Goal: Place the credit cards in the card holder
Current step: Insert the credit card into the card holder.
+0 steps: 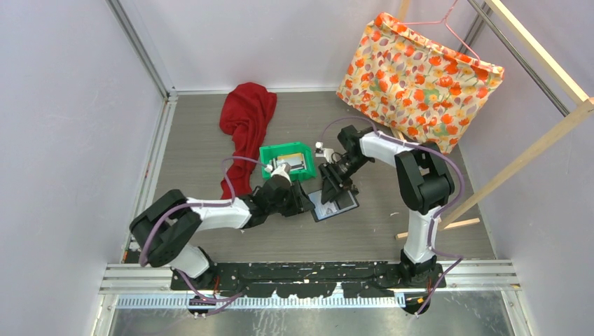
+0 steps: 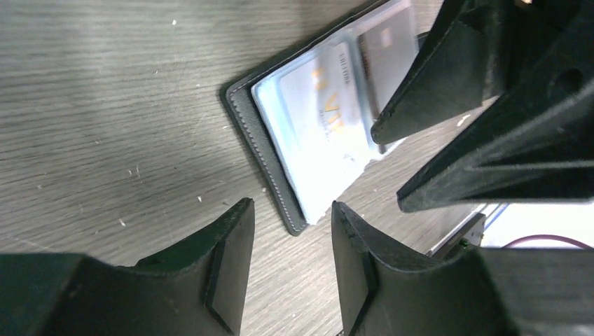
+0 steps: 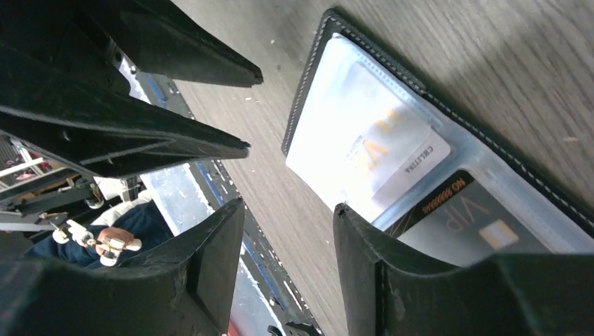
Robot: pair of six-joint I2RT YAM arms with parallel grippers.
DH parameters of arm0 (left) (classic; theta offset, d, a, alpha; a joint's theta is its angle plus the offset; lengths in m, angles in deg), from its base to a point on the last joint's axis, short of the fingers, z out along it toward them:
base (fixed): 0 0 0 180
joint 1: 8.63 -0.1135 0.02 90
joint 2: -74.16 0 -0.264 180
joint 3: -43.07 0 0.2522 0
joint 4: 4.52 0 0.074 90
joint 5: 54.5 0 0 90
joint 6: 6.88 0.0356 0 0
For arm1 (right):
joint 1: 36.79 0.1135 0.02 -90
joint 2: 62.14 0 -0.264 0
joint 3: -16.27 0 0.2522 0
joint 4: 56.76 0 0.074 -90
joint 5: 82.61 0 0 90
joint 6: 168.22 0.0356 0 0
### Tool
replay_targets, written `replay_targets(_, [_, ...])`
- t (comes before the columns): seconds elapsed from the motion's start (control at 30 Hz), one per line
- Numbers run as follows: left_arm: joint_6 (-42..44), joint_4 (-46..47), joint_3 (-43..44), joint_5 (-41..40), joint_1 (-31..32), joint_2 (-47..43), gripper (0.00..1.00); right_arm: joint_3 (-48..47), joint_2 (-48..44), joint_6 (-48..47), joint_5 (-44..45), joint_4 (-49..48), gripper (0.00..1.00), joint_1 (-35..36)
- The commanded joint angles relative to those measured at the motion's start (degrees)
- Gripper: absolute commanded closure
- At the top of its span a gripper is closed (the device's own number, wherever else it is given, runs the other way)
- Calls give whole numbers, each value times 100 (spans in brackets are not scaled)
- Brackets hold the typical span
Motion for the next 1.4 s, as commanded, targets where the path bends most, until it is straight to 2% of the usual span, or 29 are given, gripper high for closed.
replay_targets(0.0, [379, 117, -154, -392, -36, -856, 53, -98, -656, -662, -576, 223, 47, -275])
replay_targets(0.07, [517, 126, -274, -526, -36, -1160, 50, 60, -682, -317, -323, -116, 54, -289])
replay_targets(0.2, [785, 176, -405, -825, -43, -1646, 44, 86, -367, 163, 124, -422, 78, -275])
replay_targets(0.27, [746, 297, -493, -947, -45, -1754, 35, 72, -272, 337, 426, -556, 86, -244])
replay_targets(0.33, [580, 552, -632, -1015, -66, -1784, 26, 76, -232, 431, 704, -636, 89, -198])
replay_targets(0.5, [413, 943, -749, -696, -124, -1617, 28, 74, -108, 542, 1249, -726, 93, -89])
replay_targets(0.83, [214, 1686, -536, 109, -124, -596, 29, -5, 203, 574, 1678, -665, 92, 71])
replay_targets(1.13, [100, 1977, -263, 452, -115, 55, 31, -123, 411, 544, 1475, -495, 89, 100])
replay_targets(1.23, [80, 2018, -223, 519, -120, 150, 34, -210, 306, 345, 986, -305, 82, 47])
replay_targets(1.37, [60, 2060, -291, 506, -117, 82, 36, -108, -183, -13, 580, -242, 62, 12])
